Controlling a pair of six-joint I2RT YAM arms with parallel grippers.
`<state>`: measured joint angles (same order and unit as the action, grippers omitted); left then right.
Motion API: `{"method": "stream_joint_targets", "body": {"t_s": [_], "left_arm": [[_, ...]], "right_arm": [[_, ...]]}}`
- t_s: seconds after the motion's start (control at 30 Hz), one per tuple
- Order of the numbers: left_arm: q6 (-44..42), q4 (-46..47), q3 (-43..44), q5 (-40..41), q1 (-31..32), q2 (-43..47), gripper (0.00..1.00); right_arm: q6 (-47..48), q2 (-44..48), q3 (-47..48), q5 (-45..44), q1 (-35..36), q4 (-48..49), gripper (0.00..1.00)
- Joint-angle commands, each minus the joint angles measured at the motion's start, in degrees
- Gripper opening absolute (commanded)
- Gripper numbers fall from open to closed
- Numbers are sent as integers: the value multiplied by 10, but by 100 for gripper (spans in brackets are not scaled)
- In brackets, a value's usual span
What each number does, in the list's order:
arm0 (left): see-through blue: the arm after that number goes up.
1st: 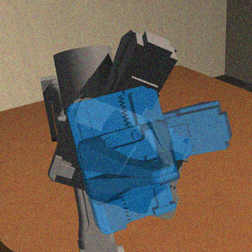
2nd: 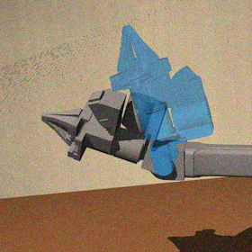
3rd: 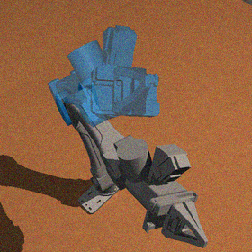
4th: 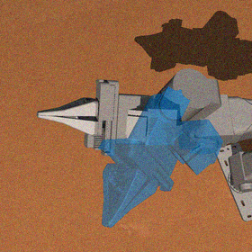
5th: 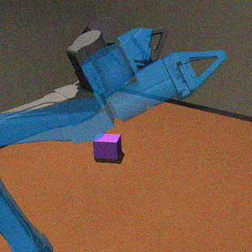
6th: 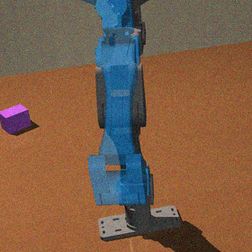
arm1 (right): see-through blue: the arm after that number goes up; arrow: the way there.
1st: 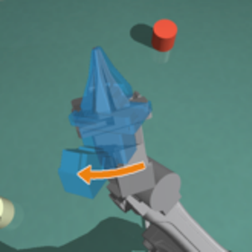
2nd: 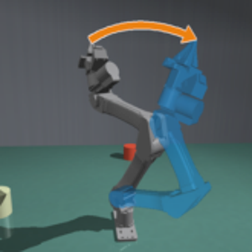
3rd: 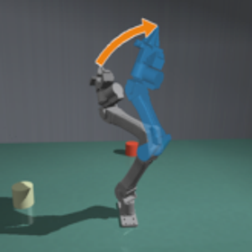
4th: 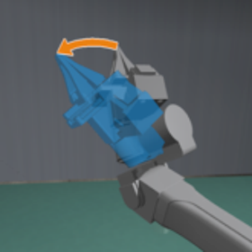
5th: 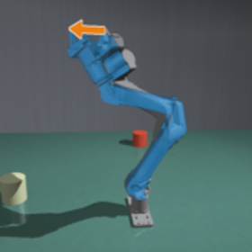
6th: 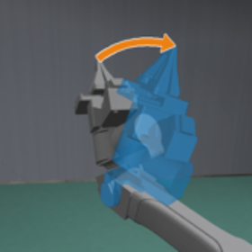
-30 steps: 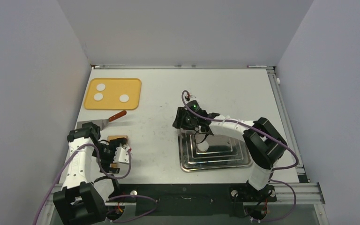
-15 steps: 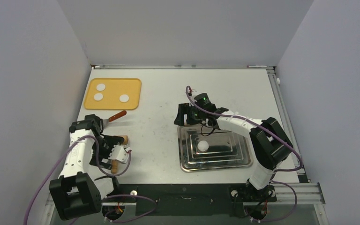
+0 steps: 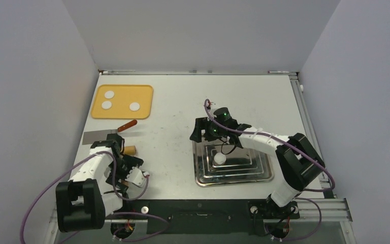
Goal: Roll out the dumpling wrappers from the dough
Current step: Pick up the rolling pin from the center of the board.
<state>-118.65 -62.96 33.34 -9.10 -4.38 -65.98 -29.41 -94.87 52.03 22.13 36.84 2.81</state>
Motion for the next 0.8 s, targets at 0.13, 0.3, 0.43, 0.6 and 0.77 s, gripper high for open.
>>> {"method": "stream_joint_targets", "body": {"t_s": [0.13,0.3,0.43,0.6,0.77], "left_arm": [[-340,112,-34,-89,9,-53,82],[-317,157,-47,-173,21,-73,67],[-161,165,-15,-236,65,-92,63],[30,219,3,-264,134,-105,60],[160,279,7,-226,198,-132,59]], "right_arm": [[-7,65,8,-59,42,3,76],[0,68,25,-77,58,-21,76],[8,74,38,-84,65,-42,76],[25,85,44,-92,67,-58,76],[40,105,34,-104,66,-69,76]]}}
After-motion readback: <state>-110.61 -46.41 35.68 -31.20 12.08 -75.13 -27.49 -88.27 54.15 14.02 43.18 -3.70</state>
